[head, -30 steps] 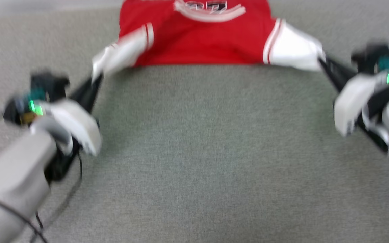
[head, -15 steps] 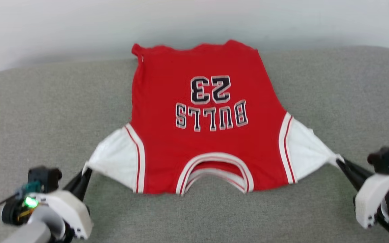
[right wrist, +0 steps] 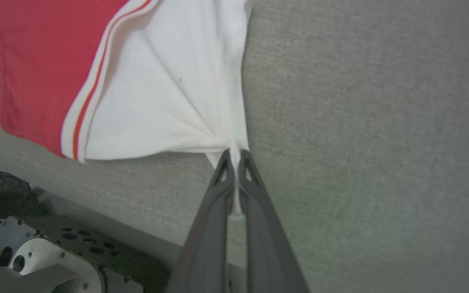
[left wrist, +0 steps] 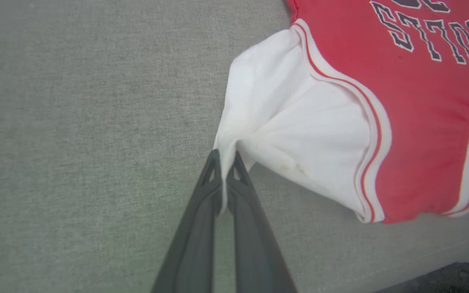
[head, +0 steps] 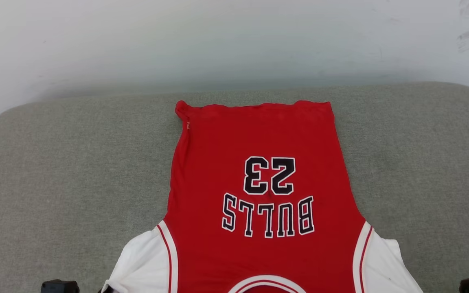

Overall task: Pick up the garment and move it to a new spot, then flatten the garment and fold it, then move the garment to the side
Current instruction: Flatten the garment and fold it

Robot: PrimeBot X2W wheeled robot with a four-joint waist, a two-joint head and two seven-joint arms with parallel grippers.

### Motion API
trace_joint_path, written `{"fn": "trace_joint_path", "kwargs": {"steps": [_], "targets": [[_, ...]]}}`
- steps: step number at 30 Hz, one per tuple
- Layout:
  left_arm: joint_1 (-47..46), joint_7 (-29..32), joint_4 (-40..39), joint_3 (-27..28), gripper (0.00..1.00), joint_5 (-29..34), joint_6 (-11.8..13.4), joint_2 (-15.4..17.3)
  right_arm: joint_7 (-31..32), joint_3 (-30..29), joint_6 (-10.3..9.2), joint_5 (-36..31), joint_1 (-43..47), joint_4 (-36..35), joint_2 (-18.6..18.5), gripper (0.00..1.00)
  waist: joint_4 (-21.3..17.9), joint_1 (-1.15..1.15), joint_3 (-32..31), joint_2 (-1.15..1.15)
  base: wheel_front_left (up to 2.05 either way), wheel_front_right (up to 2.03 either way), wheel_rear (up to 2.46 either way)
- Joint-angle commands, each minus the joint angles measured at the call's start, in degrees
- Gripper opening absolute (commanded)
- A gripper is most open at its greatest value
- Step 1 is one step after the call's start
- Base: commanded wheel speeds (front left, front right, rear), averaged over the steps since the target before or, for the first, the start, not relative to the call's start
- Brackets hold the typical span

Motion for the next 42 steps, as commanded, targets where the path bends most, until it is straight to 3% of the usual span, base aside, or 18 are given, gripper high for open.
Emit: {"fn": "trace_joint_path", "kwargs": {"steps": [1, 6, 7, 8, 9, 17, 24, 27, 37, 42], "targets": [[1.25, -0.14, -0.31, 0.05, 0.00, 0.39, 0.38, 0.16, 1.46, -1.72, -0.08, -0.33, 2.42, -1.09, -0.31, 0.00, 0.19, 0.01, 0.09, 0.00, 0.00, 0.00, 0.00], [2.01, -0.14, -1.26, 1.12, 0.00, 1.35, 1.18, -0.42, 6.34, -6.18, -0.07, -1.63, 6.05, -5.68, 1.35, 0.00, 0.48, 0.01, 0.82, 0.00, 0.00, 0.00, 0.00], [1.82, -0.14, -1.52, 1.32, 0.00, 1.55, 1.47, -0.56, 7.04, -7.53, -0.07, -1.46, 5.63, -6.82, 1.70, 0.20, 0.43, 0.01, 1.07, 0.00, 0.00, 0.00, 0.00], [1.36, -0.14, -1.87, 1.74, 0.00, 1.89, 1.71, -0.78, 7.81, -8.63, -0.07, -1.85, 5.05, -7.97, 1.83, 0.67, 0.44, 0.01, 1.34, 0.00, 0.00, 0.00, 0.00], [0.86, -0.14, -2.28, 2.02, 0.00, 2.34, 1.84, -0.96, 8.45, -9.53, -0.07, -2.51, 4.34, -9.21, 1.86, 1.00, 0.49, 0.01, 1.62, 0.00, 0.00, 0.00, 0.00], [-2.56, -0.14, -6.44, 3.45, 0.00, 6.68, 4.03, -2.15, 12.11, -20.43, -0.06, -6.21, -4.98, -21.25, 1.94, 1.00, 2.32, 0.01, 6.23, 0.00, 0.00, 0.00, 0.00], [-7.27, -0.14, -10.18, 4.98, 0.00, 11.03, 5.41, -3.36, 18.78, -27.41, -0.06, -7.56, -25.01, -24.56, 2.57, 1.00, 5.88, 0.01, 13.51, 0.00, 0.00, 0.00, 0.00], [-9.28, -0.14, -11.24, 5.25, 0.00, 12.70, 5.72, -4.15, 26.17, -26.57, -0.06, -6.75, -34.50, -21.46, 2.04, 1.00, 7.76, 0.01, 16.98, 0.00, 0.00, 0.00, 0.00], [-14.86, -0.14, -13.88, 6.15, 0.00, 17.61, 5.43, -7.25, 60.52, -17.22, -0.05, -3.67, -62.50, -7.77, 2.75, 1.00, 12.90, 0.01, 28.48, 0.00, 0.00, 0.00, 0.00], [-17.62, -0.14, -14.69, 6.41, 0.00, 19.82, 4.46, -9.22, 68.77, -15.42, -0.05, -6.62, -70.67, -2.47, 4.81, 1.00, 14.92, 0.01, 34.02, 0.00, 0.00, 0.00, 0.00]]}}
